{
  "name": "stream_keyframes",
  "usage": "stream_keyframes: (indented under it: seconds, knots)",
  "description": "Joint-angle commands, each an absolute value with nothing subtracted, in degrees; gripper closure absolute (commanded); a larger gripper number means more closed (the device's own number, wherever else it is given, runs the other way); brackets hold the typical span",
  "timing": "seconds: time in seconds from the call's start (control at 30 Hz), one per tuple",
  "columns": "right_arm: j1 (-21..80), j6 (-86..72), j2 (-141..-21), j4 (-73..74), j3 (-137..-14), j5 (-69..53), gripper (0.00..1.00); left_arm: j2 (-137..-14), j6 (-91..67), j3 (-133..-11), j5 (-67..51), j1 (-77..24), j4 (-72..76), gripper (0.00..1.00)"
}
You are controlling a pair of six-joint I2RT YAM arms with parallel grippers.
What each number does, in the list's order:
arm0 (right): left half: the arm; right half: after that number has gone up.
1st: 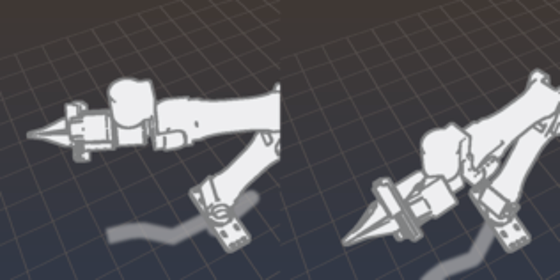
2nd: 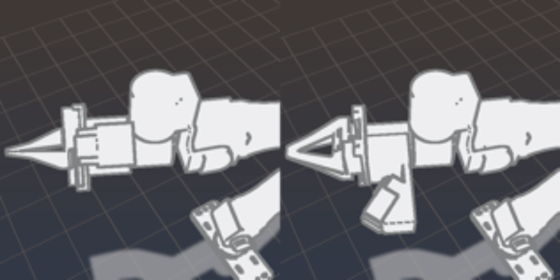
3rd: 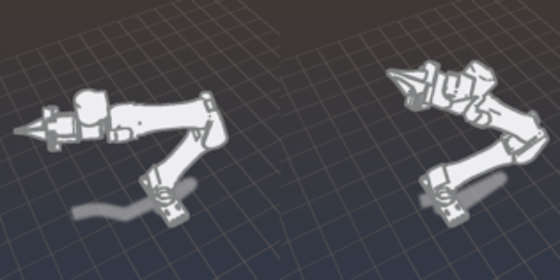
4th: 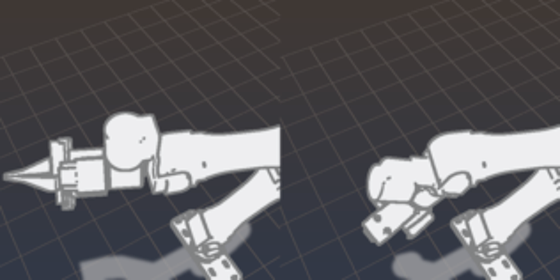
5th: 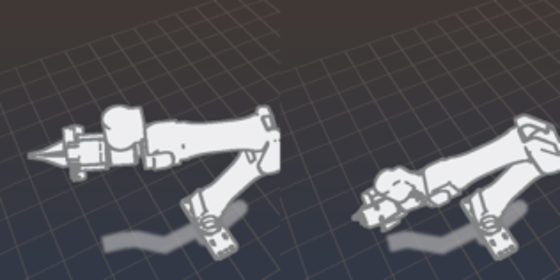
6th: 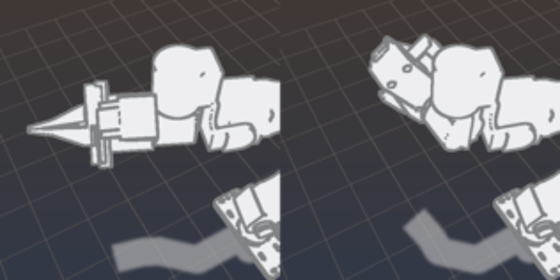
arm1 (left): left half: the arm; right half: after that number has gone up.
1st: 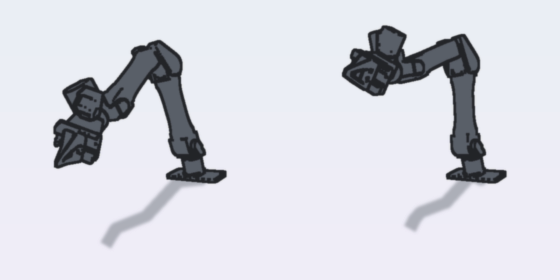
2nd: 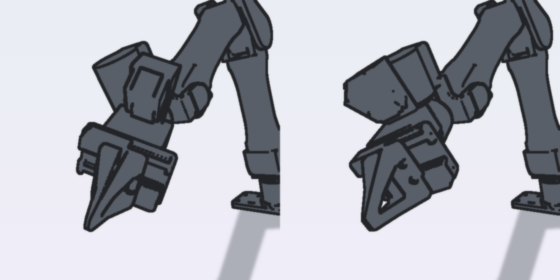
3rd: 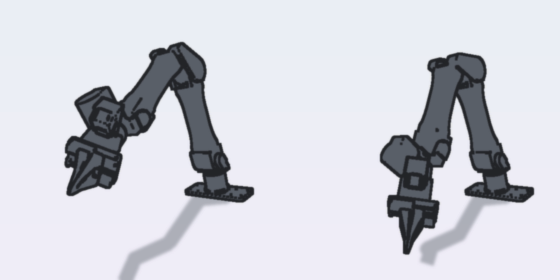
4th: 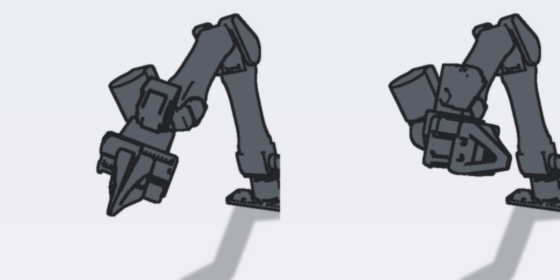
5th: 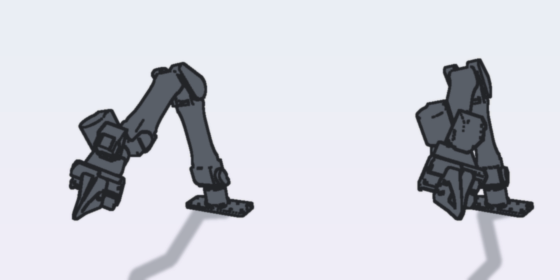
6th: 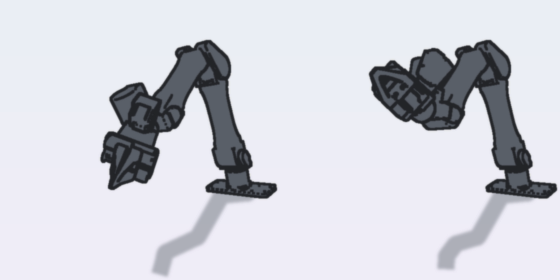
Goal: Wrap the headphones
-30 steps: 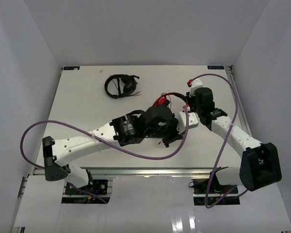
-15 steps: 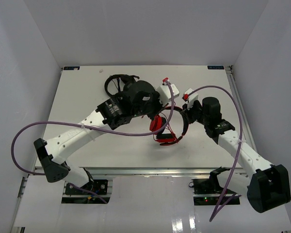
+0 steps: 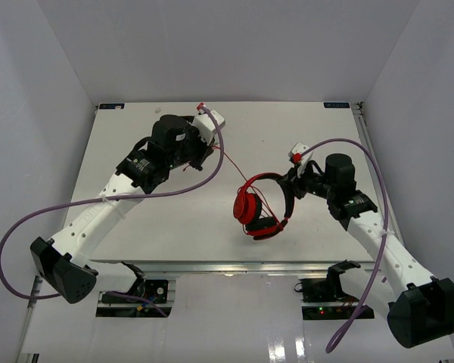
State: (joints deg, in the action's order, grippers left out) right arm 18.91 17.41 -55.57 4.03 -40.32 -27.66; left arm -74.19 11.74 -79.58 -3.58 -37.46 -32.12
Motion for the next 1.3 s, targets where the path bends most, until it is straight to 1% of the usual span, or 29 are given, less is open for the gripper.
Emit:
stream_keyframes:
  seconds: [0.0,0.13,0.27,0.3,0.37,0.5,0.53,0.7,0.87,1.27]
  knots:
    - [17.9,16.6,-53.5,6.4,-43.5,-37.9,0.92,-72.3,9.2,-75.4,-12.4,-34.1,-26.7,1.00]
    - [16.0,11.8,-54.3,7.4,-47.1,-45.5,0.92,-71.5,5.3,-67.9,-16.9,-32.1,-20.9,1.00]
    - [13.8,3.9,-56.9,7.5,-51.8,-51.3,0.92,-70.0,-1.9,-58.1,-21.6,-31.8,-8.9,1.00]
    - [13.6,2.3,-57.8,7.3,-52.1,-51.9,0.92,-69.9,-3.5,-55.8,-22.6,-31.8,-7.7,1.00]
    - [13.3,-1.6,-60.0,6.9,-54.0,-51.6,0.92,-69.4,-9.3,-50.1,-24.9,-31.8,1.5,1.00]
    - [13.3,-12.1,-63.5,5.1,-55.2,-45.9,0.92,-70.4,-18.3,-41.6,-29.0,-32.2,17.9,1.00]
    - [13.3,-14.8,-64.6,4.9,-55.6,-42.8,0.92,-71.3,-20.5,-40.2,-29.3,-32.6,21.6,1.00]
    - [13.3,-23.1,-69.3,3.8,-57.1,-33.6,0.92,-76.8,-26.9,-37.5,-28.5,-35.0,32.8,1.00]
    - [13.7,-26.8,-74.6,0.9,-57.7,-25.3,0.92,-82.8,-29.8,-36.4,-25.8,-37.0,38.6,1.00]
    - [13.8,-28.9,-85.1,-4.0,-57.2,-16.0,0.92,-97.3,-32.7,-34.0,-24.4,-37.2,49.7,1.00]
